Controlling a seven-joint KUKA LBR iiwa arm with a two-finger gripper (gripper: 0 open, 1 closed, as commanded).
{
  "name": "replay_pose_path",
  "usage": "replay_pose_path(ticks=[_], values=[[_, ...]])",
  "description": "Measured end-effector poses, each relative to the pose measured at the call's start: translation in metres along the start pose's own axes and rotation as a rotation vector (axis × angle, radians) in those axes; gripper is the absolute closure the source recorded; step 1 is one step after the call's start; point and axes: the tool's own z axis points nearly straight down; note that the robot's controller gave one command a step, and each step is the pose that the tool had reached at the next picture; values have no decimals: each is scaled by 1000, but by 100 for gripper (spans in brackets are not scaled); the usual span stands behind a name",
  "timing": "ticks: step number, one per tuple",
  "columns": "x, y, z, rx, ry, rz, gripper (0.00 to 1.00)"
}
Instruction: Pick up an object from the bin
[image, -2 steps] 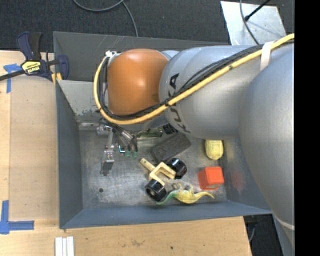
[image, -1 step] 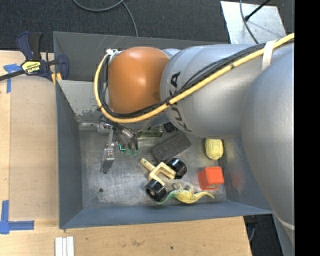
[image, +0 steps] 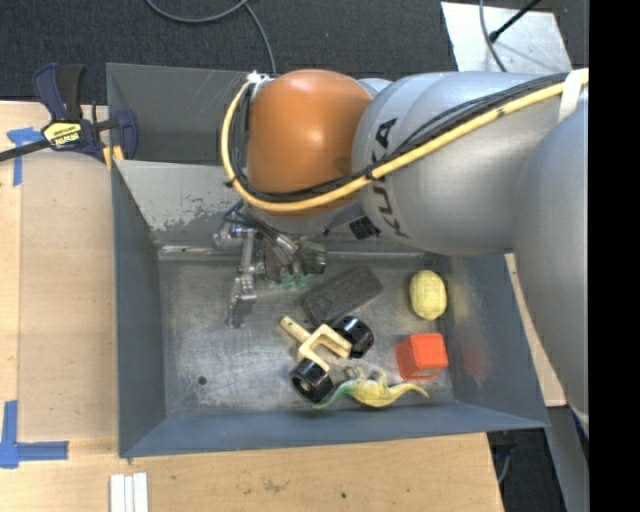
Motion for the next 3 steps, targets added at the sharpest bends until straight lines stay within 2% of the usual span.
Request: replay_pose_path(ticks=[1,2,3], values=[[-33,-21,32,5,-8,-199,0],[-40,-41,54,2,1,-281,0],[-37,-54,56,2,1,-284,0]])
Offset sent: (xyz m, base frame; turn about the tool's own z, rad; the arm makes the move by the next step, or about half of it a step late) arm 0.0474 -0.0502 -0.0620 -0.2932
